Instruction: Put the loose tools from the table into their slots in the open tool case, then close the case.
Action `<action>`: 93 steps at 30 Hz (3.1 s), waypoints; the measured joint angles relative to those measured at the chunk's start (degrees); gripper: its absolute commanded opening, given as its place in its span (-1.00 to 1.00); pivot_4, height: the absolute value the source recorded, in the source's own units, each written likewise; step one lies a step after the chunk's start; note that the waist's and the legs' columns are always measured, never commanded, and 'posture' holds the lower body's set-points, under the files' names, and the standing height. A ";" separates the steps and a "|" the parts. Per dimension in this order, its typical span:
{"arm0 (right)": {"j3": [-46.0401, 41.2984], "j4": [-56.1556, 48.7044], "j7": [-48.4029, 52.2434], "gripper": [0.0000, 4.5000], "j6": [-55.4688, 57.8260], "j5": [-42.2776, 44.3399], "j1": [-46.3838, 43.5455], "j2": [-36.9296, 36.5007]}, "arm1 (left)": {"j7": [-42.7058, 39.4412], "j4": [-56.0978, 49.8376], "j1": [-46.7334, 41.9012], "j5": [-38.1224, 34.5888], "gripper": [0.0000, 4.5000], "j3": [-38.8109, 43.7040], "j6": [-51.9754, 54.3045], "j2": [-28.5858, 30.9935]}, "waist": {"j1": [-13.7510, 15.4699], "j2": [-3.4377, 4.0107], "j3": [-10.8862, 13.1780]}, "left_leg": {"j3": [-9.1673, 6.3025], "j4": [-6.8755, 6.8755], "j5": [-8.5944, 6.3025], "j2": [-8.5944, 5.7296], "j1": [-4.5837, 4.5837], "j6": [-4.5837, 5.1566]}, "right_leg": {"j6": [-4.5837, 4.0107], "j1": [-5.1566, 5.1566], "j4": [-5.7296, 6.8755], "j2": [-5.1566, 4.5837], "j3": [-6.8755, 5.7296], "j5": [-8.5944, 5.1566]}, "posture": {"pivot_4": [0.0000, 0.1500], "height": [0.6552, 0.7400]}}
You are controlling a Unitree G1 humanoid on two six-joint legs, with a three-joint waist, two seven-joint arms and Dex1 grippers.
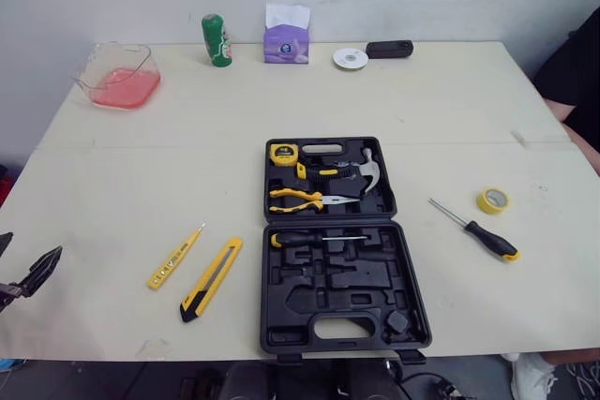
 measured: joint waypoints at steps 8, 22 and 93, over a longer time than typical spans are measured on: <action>7.36 -31.50 -5.21 1.00 15.83 2.60 7.31 7.47 | -2.94 -12.85 -8.84 -4.85 0.96 -9.65 5.96 1.09 | 0.50 0.18 -0.04 | 0.00 0.02 0.04 -0.05 -0.02 0.02 | 0.05 -0.01 0.15 -0.07 0.03 0.03 | 1.00 1.00; 14.20 -55.73 -6.81 1.00 40.99 2.28 8.44 -4.04 | -11.49 -36.72 -21.07 -15.86 0.96 -32.54 20.67 4.17 | 0.46 0.07 0.06 | 0.19 0.10 0.36 0.01 -0.08 0.23 | 0.16 -0.01 0.04 0.34 0.10 0.09 | 1.00 1.00; 58.00 -74.55 6.72 -0.56 77.23 -0.07 -43.61 -17.93 | -15.50 -40.17 -15.44 -12.31 1.00 -36.27 15.44 4.29 | 0.32 0.28 0.30 | 0.01 0.61 0.25 0.14 -0.44 0.24 | 0.10 -0.20 0.20 0.29 0.02 0.06 | 1.00 1.00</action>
